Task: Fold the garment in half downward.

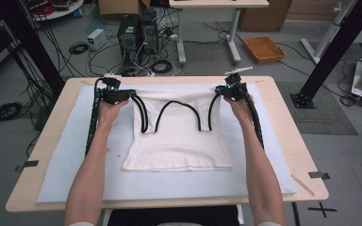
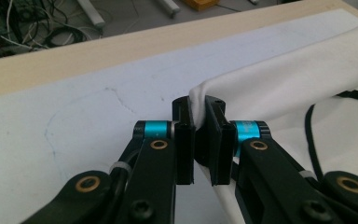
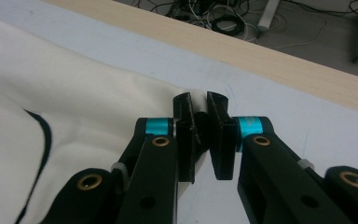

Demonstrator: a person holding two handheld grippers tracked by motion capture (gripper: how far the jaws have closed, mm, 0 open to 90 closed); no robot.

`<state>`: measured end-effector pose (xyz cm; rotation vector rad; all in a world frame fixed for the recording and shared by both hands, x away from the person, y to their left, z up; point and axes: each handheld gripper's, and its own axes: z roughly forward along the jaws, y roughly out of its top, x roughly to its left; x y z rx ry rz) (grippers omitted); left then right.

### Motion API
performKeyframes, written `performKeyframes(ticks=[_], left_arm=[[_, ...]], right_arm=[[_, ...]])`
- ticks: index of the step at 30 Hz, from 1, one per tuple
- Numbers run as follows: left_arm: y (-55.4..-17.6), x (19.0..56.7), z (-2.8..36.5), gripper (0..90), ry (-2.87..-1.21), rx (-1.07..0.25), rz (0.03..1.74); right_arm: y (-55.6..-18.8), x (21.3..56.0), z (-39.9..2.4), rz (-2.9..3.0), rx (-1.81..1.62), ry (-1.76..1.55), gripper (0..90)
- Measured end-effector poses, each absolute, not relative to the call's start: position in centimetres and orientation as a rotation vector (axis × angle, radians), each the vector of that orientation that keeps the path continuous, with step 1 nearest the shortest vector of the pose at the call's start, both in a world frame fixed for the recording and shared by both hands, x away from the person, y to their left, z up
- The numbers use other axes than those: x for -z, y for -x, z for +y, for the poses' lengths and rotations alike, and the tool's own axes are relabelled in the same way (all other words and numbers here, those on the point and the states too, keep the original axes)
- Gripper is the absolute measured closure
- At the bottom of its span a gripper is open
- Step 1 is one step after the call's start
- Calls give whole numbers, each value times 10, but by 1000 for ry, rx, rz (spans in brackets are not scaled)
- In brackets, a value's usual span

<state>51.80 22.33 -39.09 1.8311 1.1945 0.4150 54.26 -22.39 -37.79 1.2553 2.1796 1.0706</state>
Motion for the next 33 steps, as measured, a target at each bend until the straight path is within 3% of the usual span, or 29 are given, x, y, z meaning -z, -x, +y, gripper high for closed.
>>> performKeyframes(ticks=[16, 33], left_arm=[[-489, 388, 222, 824, -1896, -396, 1079], [-429, 397, 226, 823, -1973, -343, 969]], right_arm=[[-515, 380, -232, 2236, -1070, -1142, 825], [-444, 391, -239, 2314, -1092, -1025, 824]])
